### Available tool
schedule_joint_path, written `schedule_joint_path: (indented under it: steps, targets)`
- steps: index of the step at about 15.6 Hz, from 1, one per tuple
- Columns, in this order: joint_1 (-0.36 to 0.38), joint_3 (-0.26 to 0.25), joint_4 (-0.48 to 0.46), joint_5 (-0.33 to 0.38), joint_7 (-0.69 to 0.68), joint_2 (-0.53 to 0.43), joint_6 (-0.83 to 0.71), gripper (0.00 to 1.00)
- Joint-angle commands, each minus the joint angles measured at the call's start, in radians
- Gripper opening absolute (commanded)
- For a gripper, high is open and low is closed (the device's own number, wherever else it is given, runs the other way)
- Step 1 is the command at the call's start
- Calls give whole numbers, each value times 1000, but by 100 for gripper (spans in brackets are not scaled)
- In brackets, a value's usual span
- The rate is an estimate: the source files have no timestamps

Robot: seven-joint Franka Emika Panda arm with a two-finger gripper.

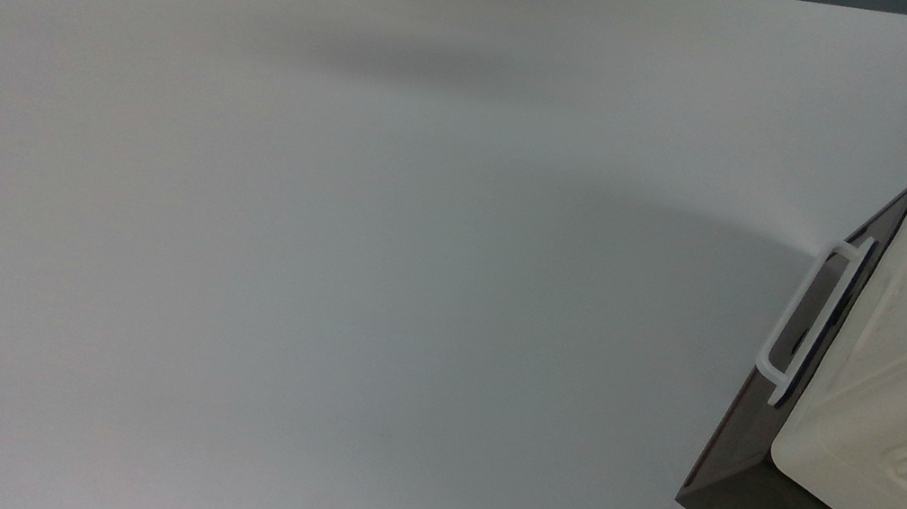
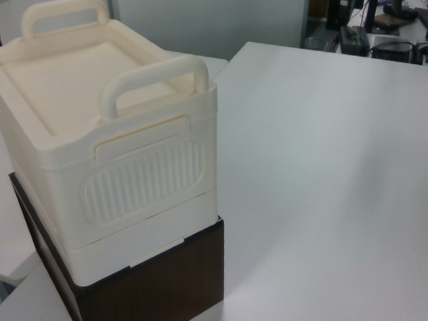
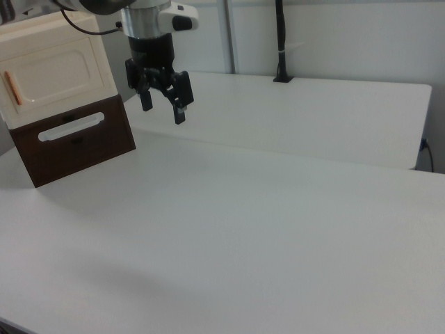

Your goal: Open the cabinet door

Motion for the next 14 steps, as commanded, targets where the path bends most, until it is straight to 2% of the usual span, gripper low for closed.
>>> schedule_joint_path:
  steps: [1,14]
  targets:
    - [1,0,-19,9,-18,-8,14,100]
    - [6,11,-21,8,-7,1,12,100]
